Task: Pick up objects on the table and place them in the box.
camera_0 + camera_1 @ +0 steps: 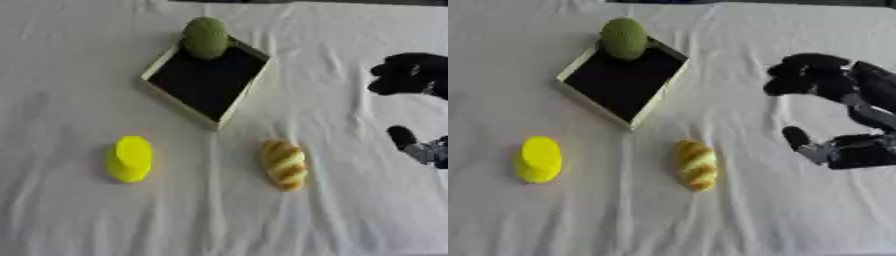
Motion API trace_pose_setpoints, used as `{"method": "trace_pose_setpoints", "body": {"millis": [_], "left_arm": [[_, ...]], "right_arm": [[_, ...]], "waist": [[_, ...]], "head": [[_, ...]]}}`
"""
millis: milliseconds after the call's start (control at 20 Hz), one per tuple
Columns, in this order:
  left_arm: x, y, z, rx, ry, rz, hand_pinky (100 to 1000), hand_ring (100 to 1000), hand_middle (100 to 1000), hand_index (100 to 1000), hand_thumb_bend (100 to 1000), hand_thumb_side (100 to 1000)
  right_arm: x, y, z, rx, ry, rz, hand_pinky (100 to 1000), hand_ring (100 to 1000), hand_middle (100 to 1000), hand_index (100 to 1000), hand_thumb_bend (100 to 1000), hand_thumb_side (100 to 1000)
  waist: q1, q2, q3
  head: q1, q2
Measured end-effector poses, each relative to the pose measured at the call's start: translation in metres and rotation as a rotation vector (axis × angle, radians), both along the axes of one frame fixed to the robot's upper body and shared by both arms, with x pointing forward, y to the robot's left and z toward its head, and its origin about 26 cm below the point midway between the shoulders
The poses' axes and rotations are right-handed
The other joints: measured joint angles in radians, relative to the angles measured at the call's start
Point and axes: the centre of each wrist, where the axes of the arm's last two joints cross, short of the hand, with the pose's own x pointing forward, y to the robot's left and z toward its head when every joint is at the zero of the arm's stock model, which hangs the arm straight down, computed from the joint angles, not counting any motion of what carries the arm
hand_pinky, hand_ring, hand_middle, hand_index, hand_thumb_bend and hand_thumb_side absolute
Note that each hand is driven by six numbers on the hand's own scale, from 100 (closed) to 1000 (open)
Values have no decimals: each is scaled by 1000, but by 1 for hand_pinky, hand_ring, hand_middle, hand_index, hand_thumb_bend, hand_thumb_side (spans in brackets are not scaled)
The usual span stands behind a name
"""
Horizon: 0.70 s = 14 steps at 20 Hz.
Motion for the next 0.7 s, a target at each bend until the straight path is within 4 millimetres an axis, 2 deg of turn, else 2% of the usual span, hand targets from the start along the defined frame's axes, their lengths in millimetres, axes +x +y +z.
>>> {"method": "trace_pose_setpoints", "body": {"millis": [700], "left_arm": [[0, -3, -1, 13, 13, -24, 750, 753, 725, 903, 100, 350]], "right_arm": [[5, 29, -9, -206, 86, -67, 981, 914, 793, 932, 100, 227]], "waist": [[-4, -1, 12]], "head": [[-22, 17]]}}
